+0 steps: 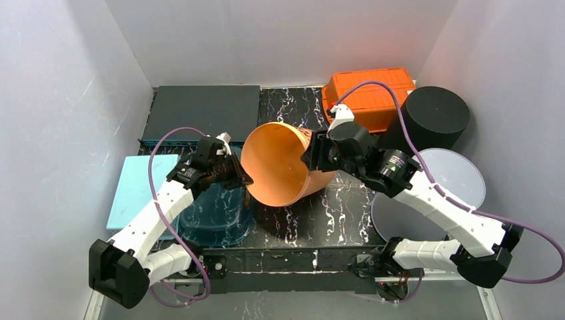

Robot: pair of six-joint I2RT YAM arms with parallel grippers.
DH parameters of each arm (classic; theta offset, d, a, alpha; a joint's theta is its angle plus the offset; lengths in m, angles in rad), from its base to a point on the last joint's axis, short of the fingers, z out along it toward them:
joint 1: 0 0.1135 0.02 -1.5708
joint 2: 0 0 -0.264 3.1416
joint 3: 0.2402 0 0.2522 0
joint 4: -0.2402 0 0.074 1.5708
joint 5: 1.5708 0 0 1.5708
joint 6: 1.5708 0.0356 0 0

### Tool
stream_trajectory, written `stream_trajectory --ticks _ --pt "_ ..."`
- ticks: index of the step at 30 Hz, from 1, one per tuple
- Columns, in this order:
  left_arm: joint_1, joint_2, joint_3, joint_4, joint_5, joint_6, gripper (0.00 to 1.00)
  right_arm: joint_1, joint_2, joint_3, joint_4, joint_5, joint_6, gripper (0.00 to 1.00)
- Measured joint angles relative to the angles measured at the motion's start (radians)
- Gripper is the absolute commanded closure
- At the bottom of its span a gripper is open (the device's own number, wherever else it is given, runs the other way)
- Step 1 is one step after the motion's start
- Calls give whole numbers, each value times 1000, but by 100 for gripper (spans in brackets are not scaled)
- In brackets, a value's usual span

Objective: Turn the large container upside down

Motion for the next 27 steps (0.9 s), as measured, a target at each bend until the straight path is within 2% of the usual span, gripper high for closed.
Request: stream_trajectory --ticks 7,18,19,20,22,25,27 --pt "0 13 0 -21 -23 4 100 -5 1 0 34 -92 -30 64" --pt "-12 44 0 -37 -55 2 100 -11 35 23 59 -184 -93 75" --pt "-13 48 0 -37 -57 0 100 -11 38 26 59 -189 -97 75" --pt "-14 51 0 -37 -59 0 100 -11 41 28 59 -196 -101 71" --pt "-19 56 0 -38 -66 0 100 -11 47 32 59 -212 -112 55" --pt "-22 62 0 -39 -74 -2 99 -11 48 34 59 -227 -117 55" --pt "-24 65 0 -39 -77 -3 99 -11 49 34 59 -235 -121 60"
